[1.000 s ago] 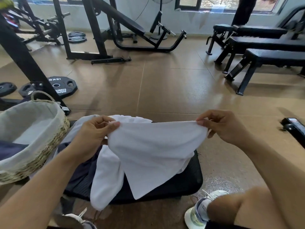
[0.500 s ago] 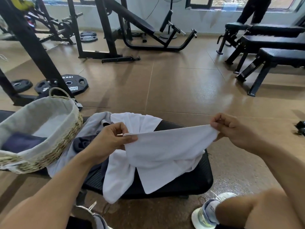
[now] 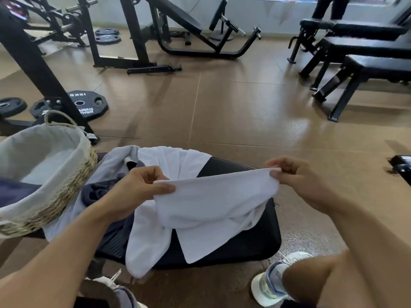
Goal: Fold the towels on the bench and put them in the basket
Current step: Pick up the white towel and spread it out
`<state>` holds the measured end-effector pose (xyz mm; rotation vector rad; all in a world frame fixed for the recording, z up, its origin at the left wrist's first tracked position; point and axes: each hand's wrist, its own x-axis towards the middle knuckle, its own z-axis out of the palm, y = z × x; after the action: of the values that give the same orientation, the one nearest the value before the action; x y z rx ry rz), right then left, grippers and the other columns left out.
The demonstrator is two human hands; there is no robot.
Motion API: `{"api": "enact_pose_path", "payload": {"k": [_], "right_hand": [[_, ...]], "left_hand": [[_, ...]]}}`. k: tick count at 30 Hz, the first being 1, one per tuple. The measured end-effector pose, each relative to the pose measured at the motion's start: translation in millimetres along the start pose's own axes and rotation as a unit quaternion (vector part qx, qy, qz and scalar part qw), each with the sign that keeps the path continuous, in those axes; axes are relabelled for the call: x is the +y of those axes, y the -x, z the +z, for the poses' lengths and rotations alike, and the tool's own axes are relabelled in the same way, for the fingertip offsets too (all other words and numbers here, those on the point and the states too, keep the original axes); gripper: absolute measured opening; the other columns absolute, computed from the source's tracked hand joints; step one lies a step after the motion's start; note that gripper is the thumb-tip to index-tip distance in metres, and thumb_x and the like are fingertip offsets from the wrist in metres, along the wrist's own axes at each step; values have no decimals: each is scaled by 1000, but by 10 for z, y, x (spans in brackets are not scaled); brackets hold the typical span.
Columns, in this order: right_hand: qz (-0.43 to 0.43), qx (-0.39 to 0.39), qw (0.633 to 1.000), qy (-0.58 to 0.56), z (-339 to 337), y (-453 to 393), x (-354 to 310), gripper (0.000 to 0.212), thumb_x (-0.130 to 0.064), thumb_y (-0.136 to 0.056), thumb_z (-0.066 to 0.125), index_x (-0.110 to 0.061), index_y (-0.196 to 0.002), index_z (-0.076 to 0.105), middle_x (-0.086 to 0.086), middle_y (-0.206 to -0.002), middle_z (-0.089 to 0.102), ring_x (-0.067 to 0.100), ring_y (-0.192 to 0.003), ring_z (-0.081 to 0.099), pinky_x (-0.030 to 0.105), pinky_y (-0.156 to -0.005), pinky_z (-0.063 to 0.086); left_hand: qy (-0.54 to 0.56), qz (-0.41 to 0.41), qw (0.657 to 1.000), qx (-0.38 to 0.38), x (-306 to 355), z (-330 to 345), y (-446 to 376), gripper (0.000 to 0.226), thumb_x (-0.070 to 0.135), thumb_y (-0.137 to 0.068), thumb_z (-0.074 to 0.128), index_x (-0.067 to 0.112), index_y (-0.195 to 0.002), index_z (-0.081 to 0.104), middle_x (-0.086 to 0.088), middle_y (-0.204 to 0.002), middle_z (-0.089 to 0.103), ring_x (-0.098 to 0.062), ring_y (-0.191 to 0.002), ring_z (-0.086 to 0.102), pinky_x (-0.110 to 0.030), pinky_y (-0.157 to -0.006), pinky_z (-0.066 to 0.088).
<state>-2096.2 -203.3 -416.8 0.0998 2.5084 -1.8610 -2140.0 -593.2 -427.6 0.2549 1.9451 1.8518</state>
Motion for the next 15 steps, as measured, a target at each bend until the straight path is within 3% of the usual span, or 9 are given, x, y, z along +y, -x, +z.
{"api": "enact_pose_path", "payload": {"k": [4, 8, 10, 13, 15], "right_hand": [[47, 37, 990, -129, 175, 57, -98, 11, -15, -91, 68, -17, -101, 72, -3, -87, 71, 15, -90, 62, 31, -80, 53], [4, 51, 989, -136, 161, 216, -386, 24, -34, -74, 77, -23, -96, 73, 5, -91, 65, 16, -84, 59, 32, -67, 49], [-24, 33, 992, -119, 90, 305, -586, 24, -32, -75, 74, -20, -95, 71, -3, -84, 69, 11, -78, 64, 26, -62, 52], [-69, 4, 992, -109, -18, 438, -885, 16, -22, -79, 70, -17, -94, 66, -9, -77, 71, 9, -74, 67, 23, -59, 55], [-95, 9, 989, -109, -35, 513, -1073, 12, -17, -81, 70, -17, -93, 67, -7, -79, 73, 10, -74, 69, 23, -60, 56]], "left_hand": [[-16, -32, 999, -21, 5, 29, 63, 40, 30, -59, 92, 19, -61, 54, -6, -69, 54, -15, -65, 56, -24, -60, 48], [1, -34, 999, -39, 146, 38, 195, 49, 28, -61, 92, 18, -63, 44, -5, -65, 40, -17, -58, 45, -28, -53, 43], [35, -17, 999, -28, 290, 8, 270, 56, 30, -56, 96, 18, -61, 41, -10, -66, 35, -20, -57, 40, -29, -51, 34], [76, 25, 997, -8, 528, -60, 366, 59, 27, -57, 97, 5, -69, 44, -14, -82, 41, -28, -66, 37, -34, -56, 28], [88, 61, 994, 12, 664, -35, 433, 46, 17, -66, 90, 11, -65, 44, -13, -70, 40, -23, -58, 42, -30, -50, 32]]}}
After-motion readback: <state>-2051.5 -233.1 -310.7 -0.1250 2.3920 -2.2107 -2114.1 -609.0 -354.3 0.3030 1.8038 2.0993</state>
